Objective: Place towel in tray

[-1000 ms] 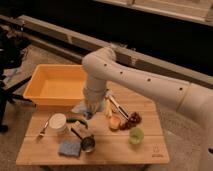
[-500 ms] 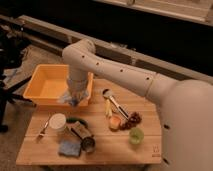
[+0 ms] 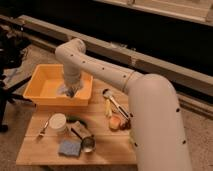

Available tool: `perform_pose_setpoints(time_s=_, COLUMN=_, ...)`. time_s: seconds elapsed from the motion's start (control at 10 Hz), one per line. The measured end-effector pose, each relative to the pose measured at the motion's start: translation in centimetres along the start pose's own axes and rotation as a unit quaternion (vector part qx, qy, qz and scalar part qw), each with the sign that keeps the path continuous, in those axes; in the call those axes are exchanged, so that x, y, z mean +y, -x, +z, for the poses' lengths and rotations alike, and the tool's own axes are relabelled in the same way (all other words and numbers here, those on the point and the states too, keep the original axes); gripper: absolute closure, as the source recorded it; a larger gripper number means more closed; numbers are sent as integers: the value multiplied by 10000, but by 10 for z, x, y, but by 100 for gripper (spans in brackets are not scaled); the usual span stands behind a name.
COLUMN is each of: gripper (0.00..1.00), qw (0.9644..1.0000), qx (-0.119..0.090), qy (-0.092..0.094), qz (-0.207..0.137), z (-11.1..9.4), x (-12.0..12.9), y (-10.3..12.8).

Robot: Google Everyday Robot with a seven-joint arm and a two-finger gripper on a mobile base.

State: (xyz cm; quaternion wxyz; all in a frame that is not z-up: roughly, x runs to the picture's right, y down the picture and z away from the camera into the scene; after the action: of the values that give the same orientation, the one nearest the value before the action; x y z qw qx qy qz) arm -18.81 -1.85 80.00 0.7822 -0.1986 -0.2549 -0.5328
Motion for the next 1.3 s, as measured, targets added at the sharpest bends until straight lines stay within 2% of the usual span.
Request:
perform_pose_setpoints(time_s=0.1, gripper=92, qw=9999, qx=93, qy=-6, qz=53, z=3, x=-8, y=-12)
perform_pose_setpoints(time_s=0.4, gripper=63, qw=9984, qx=477, qy=-116, qz=282, z=3, x=-27, y=-33)
perform_pose_setpoints(time_s=0.5, gripper=52, qw=9972, qx=609, qy=-212, qz=376, z=-1, x=-31, y=-34)
perform_pose_setpoints(time_s=0.7, gripper=35, qw=9955, qx=730, qy=-413, qz=439, z=-7, x=-40, y=-27)
perform_pose_setpoints(time_s=0.8, gripper=32, qw=9952, qx=747, qy=-451, qz=443, z=-8, x=-41, y=-26)
perform_pose_setpoints(time_s=1.3, gripper=32, qw=9952, qx=746, qy=-454, qz=451, z=-8, x=-39, y=-26)
